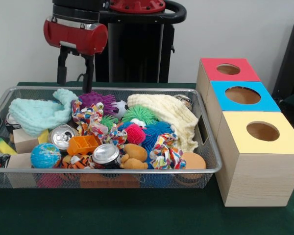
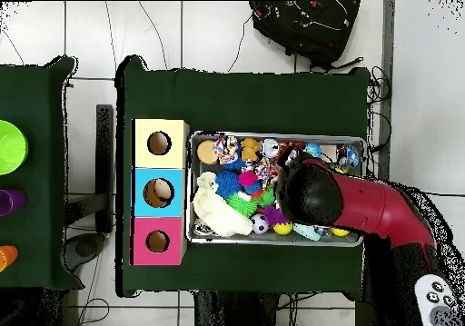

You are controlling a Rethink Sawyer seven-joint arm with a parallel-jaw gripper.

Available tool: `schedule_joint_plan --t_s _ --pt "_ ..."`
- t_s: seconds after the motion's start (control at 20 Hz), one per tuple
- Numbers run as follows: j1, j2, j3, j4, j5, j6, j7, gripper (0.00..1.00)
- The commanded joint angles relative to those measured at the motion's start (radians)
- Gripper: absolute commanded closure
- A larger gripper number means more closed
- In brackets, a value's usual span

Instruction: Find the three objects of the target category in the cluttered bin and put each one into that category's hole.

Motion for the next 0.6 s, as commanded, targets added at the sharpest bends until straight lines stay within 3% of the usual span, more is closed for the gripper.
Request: schedule_joint_plan --t_s 0.05,0.2,0.25,0.35,0.5,0.6 --pt "-0.051 0.140 0.127 0.038 -0.038 -0.047 -0.061 0.00" --pt "-0.026 0.153 0.102 0.062 -0.051 -0.153 0.023 0.00" --pt "-0.016 0.155 0.091 0.070 -0.054 -0.187 0.052 1.00" --pt "0.041 0.148 0.032 0.074 -0.057 -0.193 0.104 1.00" --pt "0.049 0.114 0.027 0.111 -0.041 -0.167 0.093 1.00" --pt "0.051 0.111 0.024 0.160 -0.057 -0.213 0.088 1.00"
